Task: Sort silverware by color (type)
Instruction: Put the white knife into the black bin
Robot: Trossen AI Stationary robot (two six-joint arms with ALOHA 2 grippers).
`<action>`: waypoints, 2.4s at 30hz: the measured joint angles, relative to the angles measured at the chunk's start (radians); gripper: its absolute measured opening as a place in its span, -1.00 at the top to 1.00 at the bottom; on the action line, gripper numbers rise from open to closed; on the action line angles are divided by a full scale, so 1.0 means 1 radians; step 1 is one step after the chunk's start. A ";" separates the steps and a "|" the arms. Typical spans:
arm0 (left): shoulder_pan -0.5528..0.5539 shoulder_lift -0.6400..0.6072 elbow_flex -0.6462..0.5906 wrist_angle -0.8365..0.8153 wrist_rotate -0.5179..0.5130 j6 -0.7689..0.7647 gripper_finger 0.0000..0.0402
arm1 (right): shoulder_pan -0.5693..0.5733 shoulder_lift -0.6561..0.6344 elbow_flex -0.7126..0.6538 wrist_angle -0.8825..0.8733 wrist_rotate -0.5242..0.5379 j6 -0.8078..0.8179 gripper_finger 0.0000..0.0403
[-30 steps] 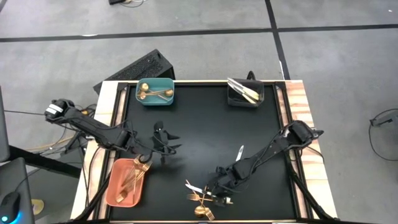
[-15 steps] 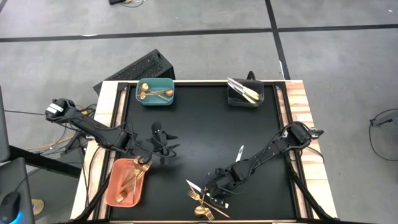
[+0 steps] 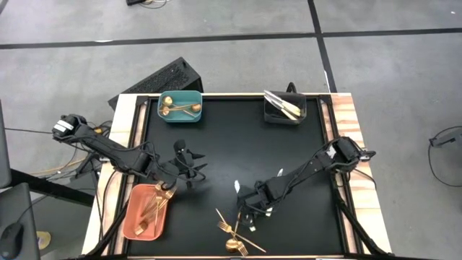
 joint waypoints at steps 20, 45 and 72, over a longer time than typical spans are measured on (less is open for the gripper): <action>0.001 0.000 0.000 -0.017 -0.030 -0.006 0.30 | -0.079 -0.112 -0.006 -0.346 0.169 0.258 0.13; 0.002 0.000 0.000 -0.060 -0.018 -0.055 0.30 | -0.103 -0.083 -0.009 -0.261 0.225 0.039 0.77; 0.068 0.001 -0.179 0.154 -0.049 -0.117 0.30 | -0.762 -0.731 -0.487 0.157 0.502 -1.118 0.75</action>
